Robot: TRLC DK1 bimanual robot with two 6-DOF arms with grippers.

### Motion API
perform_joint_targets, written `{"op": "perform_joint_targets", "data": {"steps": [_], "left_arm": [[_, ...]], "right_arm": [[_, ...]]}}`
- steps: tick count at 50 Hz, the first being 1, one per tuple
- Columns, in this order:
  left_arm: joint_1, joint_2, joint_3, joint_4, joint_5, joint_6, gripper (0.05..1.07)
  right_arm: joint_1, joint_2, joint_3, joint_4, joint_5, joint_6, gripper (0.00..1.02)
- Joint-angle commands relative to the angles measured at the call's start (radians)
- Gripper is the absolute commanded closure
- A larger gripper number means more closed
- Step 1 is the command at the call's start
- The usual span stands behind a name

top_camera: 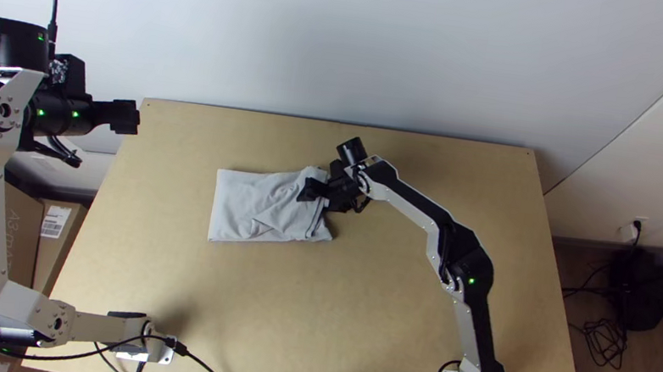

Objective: Fold the t-shirt

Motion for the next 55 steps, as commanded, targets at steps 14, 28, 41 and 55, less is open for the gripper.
{"op": "perform_joint_targets", "data": {"steps": [14, 28, 41, 55], "left_arm": [[0.042, -0.016, 0.035, -0.025, 0.007, 0.040, 0.10], [0.056, -0.002, 0.038, -0.011, 0.009, 0.050, 0.10], [0.056, 0.010, 0.040, 0.016, 0.038, 0.048, 0.10], [0.042, 0.046, 0.075, 0.019, 0.038, 0.048, 0.10]], "right_arm": [[-0.091, -0.049, -0.129, -0.003, -0.028, -0.092, 1.00], [-0.426, -0.247, -0.369, 0.049, -0.044, -0.200, 1.00], [-0.820, -0.311, -0.432, 0.105, -0.058, -0.224, 1.00], [-1.147, -0.230, -0.336, 0.114, -0.065, -0.229, 1.00]]}}
